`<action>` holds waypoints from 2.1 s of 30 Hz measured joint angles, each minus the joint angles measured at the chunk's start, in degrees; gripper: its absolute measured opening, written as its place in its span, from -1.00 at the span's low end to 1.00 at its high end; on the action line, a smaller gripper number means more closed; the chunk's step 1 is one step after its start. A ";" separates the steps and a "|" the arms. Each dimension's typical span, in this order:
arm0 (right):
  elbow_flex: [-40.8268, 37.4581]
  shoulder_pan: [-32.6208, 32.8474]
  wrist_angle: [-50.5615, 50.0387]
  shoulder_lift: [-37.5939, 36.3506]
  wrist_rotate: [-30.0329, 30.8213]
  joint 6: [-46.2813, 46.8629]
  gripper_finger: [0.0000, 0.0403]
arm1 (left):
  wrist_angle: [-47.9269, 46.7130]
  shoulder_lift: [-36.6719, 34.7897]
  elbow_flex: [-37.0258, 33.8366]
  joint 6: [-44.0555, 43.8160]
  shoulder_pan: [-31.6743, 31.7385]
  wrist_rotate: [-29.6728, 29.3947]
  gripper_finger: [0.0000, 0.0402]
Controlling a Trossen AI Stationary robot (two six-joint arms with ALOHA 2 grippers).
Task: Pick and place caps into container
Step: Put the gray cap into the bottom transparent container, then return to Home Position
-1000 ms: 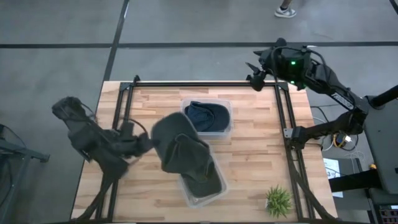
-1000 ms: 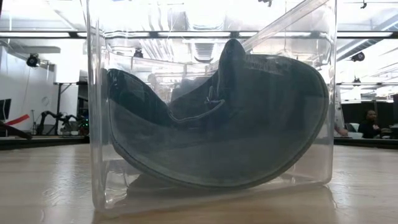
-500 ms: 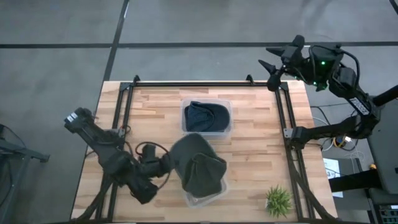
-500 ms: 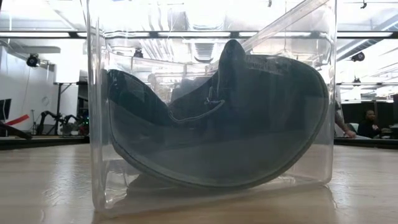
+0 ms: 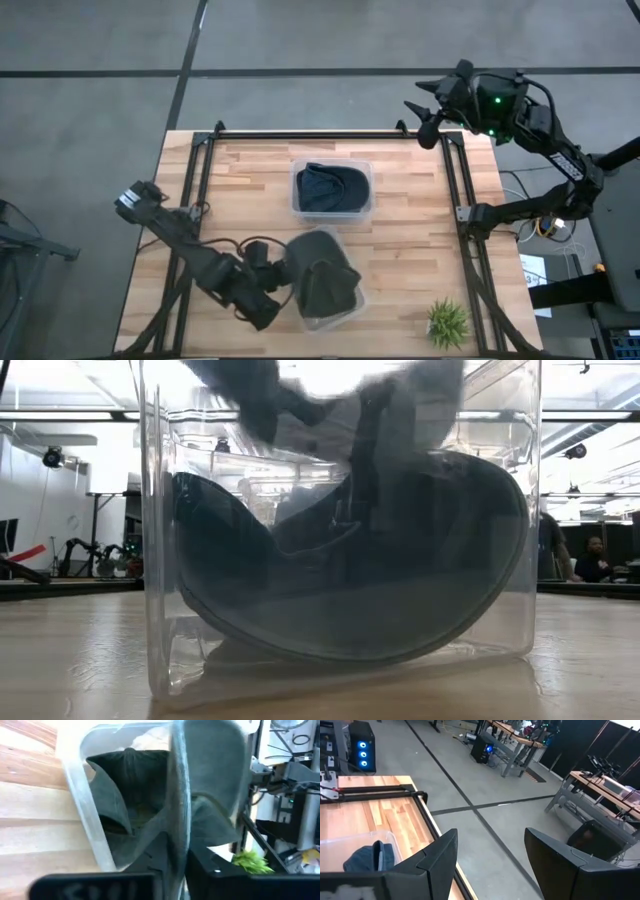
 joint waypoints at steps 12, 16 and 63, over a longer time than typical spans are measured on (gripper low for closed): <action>-0.13 0.00 -0.02 0.23 -0.25 -0.69 0.12 | -0.13 -1.51 -1.18 2.24 0.66 -0.23 -0.09; -0.54 -0.02 0.12 0.23 -4.37 0.33 0.12 | -2.02 -3.89 -1.18 5.03 0.65 -4.57 0.00; -49.52 -6.75 1.32 -31.78 -8.47 28.37 -0.96 | 18.50 -61.38 -39.66 99.70 20.99 -9.88 -1.00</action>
